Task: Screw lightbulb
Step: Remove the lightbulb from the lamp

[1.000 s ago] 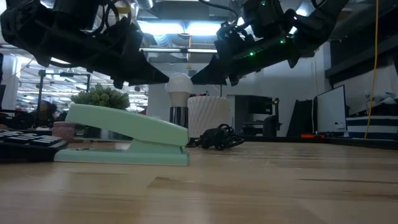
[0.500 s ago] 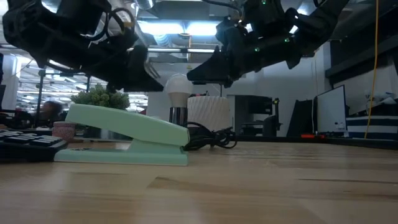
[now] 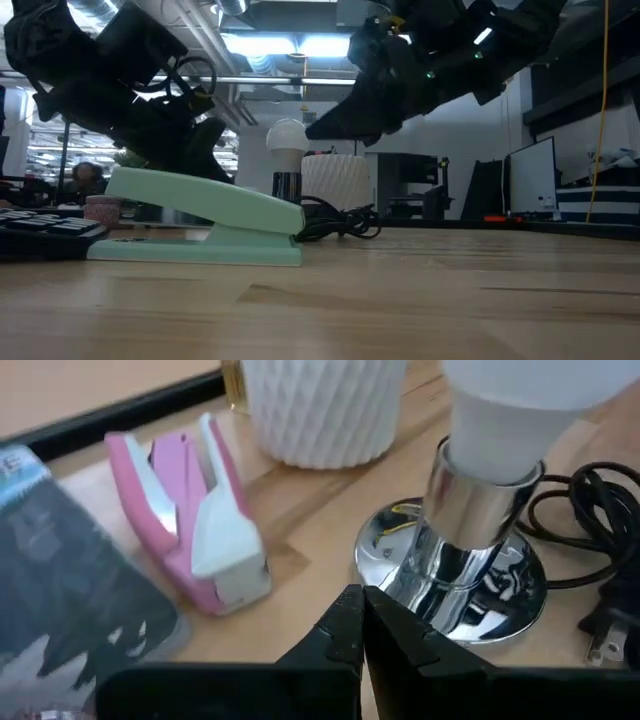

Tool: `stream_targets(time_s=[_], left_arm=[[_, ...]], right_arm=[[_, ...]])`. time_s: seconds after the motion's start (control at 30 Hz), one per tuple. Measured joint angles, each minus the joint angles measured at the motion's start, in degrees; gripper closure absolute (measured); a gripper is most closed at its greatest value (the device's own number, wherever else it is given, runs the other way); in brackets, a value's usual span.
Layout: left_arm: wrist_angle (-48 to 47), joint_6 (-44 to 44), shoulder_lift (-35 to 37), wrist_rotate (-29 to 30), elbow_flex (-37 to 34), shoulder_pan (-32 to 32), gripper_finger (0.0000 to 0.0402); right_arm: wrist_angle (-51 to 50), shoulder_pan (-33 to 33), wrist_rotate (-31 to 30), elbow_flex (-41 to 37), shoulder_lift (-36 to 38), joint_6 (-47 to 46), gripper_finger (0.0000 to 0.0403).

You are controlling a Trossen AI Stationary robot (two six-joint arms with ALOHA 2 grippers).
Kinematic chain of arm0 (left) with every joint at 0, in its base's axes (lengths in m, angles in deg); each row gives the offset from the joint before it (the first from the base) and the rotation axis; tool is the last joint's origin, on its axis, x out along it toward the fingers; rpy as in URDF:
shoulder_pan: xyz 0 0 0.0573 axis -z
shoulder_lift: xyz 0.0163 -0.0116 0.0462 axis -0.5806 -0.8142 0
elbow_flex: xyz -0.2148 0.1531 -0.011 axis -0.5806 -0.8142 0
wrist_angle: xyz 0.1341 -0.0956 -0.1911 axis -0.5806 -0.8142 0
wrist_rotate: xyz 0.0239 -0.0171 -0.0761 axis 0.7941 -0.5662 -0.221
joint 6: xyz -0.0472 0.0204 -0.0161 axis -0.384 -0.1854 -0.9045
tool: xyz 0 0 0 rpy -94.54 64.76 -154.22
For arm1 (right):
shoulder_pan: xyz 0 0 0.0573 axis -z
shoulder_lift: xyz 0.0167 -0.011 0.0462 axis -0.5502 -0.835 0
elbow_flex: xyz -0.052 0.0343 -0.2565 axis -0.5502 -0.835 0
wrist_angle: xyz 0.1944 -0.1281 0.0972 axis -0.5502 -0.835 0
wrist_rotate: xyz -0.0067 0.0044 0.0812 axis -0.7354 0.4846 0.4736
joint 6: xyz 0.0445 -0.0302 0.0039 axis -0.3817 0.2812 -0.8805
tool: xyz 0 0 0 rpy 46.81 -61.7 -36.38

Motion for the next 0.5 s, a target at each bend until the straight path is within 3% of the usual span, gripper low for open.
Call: stream_targets(time_s=[0.5], left_arm=[[-0.99,-9.79,0.00,-0.03,0.00,0.12,0.0400]], right_arm=[[-3.37,-1.47,-0.21,0.00,0.00,0.01,0.0363]])
